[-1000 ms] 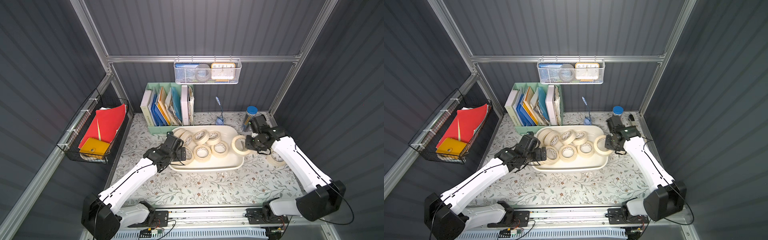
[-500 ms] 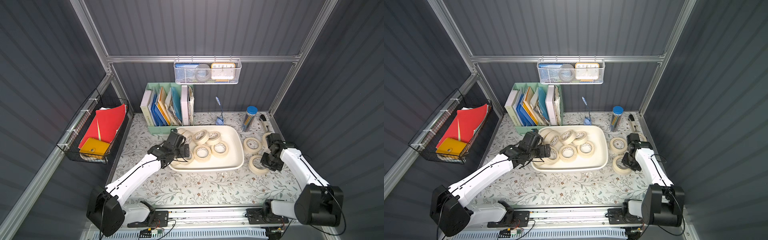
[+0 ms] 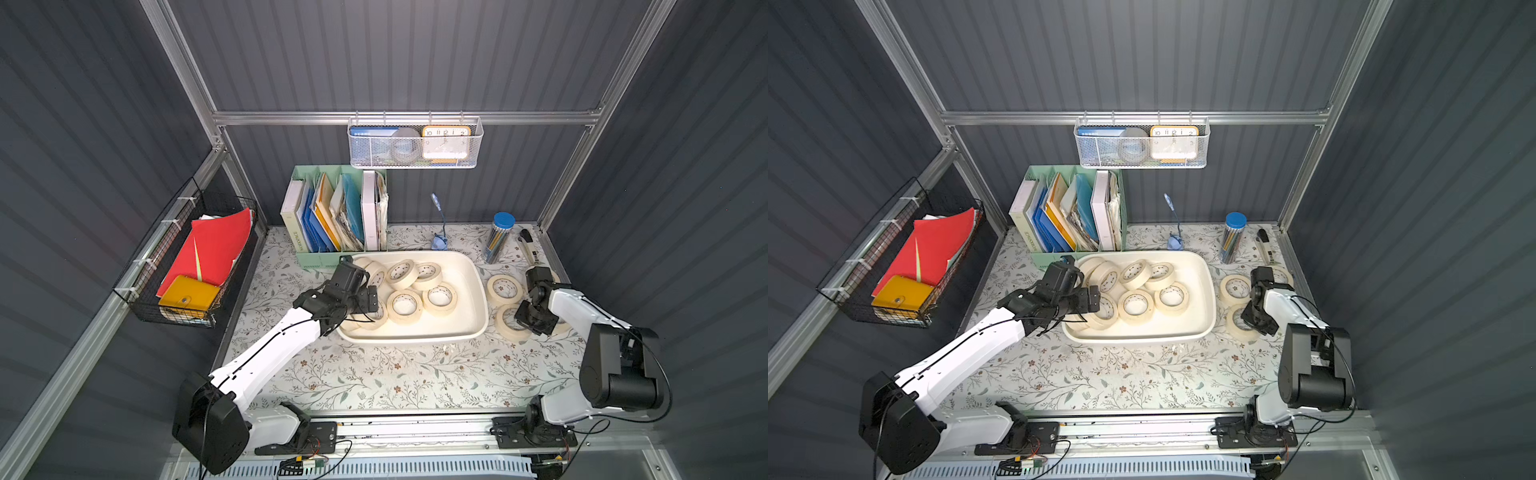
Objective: Take out the art tape in the storage box
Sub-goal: Place the art tape at the center of the board.
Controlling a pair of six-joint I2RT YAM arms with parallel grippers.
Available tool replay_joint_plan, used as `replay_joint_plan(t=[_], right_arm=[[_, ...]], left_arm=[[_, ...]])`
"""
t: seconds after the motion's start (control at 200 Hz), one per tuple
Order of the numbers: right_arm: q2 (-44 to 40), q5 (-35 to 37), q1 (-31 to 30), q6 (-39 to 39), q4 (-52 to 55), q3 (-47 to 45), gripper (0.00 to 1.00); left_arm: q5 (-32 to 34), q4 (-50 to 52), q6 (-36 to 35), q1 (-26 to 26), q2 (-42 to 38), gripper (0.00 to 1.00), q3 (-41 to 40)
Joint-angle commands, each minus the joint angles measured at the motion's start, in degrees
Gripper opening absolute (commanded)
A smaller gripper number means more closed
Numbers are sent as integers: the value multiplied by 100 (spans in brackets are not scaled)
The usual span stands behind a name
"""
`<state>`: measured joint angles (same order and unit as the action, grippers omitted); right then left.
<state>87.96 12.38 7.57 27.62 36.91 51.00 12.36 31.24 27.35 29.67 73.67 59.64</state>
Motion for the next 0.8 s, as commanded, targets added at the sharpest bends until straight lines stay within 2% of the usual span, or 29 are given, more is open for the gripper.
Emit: replay_joint_plan(t=[0.0,0.27,0.36,0.43,0.5,0.57,0.655,0.795], right_arm=[[198,252,47,95,-458,-21,0],[447,-43,72,-42,-708,189,0],[531,-146,85,-71,-487,309,0],[534,-168,87,-96,-377,308,16],[440,-175,93,-127,-350,237,38],[279,-193,80,-125,-277,209,50],[23,-240,79,-166,-119,231,56],[-455,-614,15,-290,197,402,58]], left_arm=[[-1,35,-31,-23,-69,100,99],[-73,-56,38,-23,46,100,159],[-126,-40,46,-23,77,100,195],[-137,-48,63,-23,77,100,197],[-126,-48,52,-25,91,100,196],[-118,-31,59,-23,112,100,219],[-88,15,39,-23,147,100,257],[28,134,-10,-23,234,100,333]])
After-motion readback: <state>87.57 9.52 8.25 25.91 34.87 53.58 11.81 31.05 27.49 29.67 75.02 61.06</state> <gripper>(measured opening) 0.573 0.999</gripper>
